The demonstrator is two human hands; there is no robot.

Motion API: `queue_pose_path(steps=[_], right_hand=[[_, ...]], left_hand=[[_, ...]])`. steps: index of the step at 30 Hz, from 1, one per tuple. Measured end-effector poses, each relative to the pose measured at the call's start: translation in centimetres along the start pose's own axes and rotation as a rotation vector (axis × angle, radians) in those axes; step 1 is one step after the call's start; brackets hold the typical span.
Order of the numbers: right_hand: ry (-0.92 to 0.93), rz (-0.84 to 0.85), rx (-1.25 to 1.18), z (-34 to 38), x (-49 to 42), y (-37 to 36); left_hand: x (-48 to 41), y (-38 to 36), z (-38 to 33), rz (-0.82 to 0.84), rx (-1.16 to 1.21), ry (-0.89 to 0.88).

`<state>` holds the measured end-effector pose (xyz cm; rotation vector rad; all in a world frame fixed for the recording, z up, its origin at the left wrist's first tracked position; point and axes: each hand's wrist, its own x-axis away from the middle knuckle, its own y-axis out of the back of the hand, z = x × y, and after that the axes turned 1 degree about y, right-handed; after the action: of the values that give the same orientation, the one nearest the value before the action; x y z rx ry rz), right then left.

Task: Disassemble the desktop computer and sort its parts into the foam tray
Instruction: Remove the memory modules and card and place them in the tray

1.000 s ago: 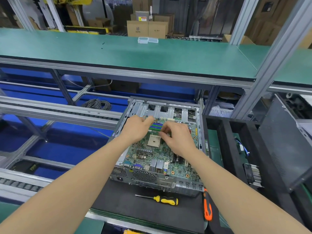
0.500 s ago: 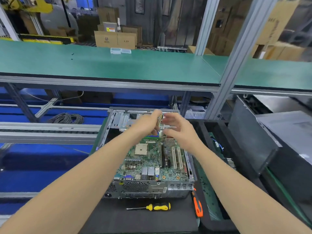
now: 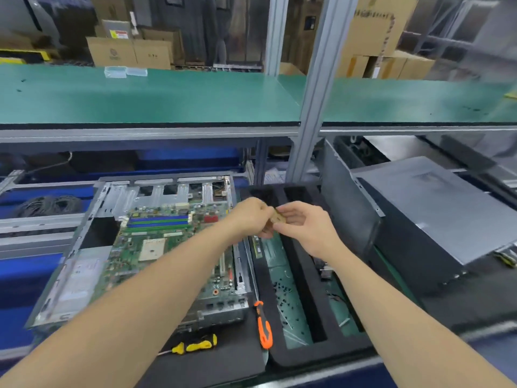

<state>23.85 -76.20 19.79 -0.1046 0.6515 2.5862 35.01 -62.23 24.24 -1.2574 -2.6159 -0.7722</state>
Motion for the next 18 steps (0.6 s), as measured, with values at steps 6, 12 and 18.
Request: queue_pose_path(steps=[6,12,18], right_hand=[[-0.088,0.100,0.078,-7.9,1.0,-0.8],[-0.083,0.265,0.126,-12.2,1.4,-3.7],[-0.055,0.375,0.178,-13.4,2.1,-6.3]], left_hand=[[-1.6,-6.3,2.0,-0.146,-0.364,0.158],[-1.7,-11.0,6.8,-0.278,-0.345,0.362],[-0.6,-13.2,9.7,-0.307,-0.368,0.449]])
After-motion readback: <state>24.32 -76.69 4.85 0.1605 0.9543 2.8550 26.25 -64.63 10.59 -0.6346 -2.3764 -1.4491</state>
